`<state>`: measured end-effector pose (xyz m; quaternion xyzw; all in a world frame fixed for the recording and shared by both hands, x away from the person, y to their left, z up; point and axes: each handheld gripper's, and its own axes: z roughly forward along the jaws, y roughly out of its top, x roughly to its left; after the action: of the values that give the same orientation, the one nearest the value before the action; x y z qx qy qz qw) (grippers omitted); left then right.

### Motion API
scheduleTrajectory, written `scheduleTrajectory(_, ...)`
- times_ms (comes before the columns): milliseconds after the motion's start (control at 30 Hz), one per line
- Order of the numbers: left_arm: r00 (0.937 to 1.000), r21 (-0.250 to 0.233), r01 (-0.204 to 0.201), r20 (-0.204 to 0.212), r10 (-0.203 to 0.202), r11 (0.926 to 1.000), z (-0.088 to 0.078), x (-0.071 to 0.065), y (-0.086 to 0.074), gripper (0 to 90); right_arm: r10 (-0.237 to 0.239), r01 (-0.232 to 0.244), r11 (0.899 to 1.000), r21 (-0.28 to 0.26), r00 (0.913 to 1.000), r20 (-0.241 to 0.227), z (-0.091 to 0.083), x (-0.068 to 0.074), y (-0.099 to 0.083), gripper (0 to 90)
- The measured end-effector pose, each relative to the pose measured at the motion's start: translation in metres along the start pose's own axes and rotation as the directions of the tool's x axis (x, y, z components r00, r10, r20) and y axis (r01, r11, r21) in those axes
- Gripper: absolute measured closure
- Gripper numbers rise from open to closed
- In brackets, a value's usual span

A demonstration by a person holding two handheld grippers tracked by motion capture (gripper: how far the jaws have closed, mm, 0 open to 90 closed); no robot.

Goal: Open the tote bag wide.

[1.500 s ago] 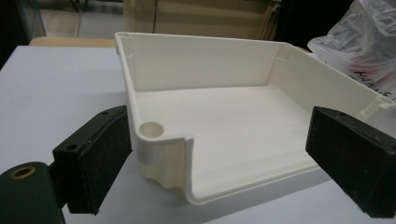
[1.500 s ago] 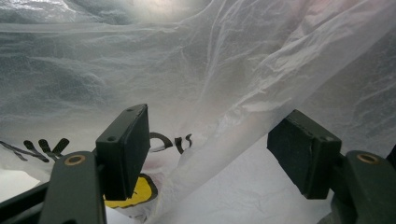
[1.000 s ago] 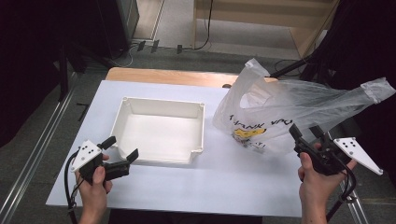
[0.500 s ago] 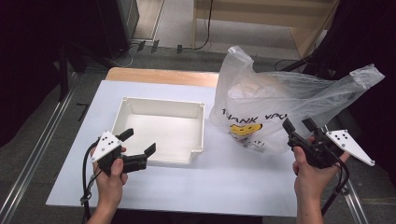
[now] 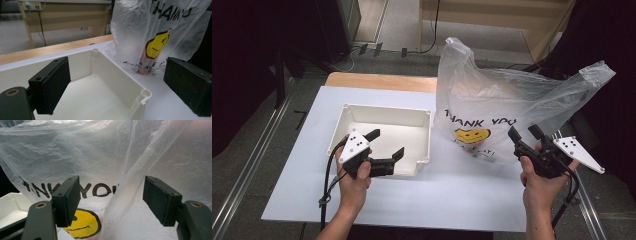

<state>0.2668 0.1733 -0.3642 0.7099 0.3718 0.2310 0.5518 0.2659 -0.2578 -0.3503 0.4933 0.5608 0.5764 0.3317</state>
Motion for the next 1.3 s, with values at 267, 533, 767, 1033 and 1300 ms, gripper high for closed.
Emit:
scheduleTrajectory(267, 0.9989, -0.015, -0.024, 0.039, 0.025, 0.9996, 0.028, -0.019, 0.021, 7.3, 0.006, -0.006, 1.000, 0.001, 1.0000, 0.002, 0.000, -0.003, 0.000, 31.1)
scheduleTrajectory(533, 0.9972, -0.042, -0.043, 0.060, 0.045, 0.9982, 0.056, -0.031, 0.048, 7.3, 0.007, -0.007, 1.000, -0.002, 1.0000, 0.007, -0.002, -0.005, 0.001, 30.7)
scheduleTrajectory(767, 0.9966, -0.056, -0.061, 0.052, 0.064, 0.9966, 0.079, -0.037, 0.069, 7.3, 0.008, -0.008, 1.000, 0.005, 1.0000, 0.002, -0.003, -0.006, 0.001, 30.5)
scheduleTrajectory(1033, 0.9962, -0.072, -0.043, 0.073, 0.048, 0.9965, 0.094, -0.040, 0.075, 38.6, 0.002, -0.001, 1.000, 0.014, 1.0000, -0.007, -0.002, -0.005, 0.000, 30.1)
scheduleTrajectory(1300, 0.9902, -0.030, -0.027, 0.136, 0.031, 0.9992, 0.098, -0.037, 0.071, 90.0, 0.006, -0.006, 1.000, -0.007, 0.9999, 0.008, -0.011, -0.012, 0.007, 29.7)
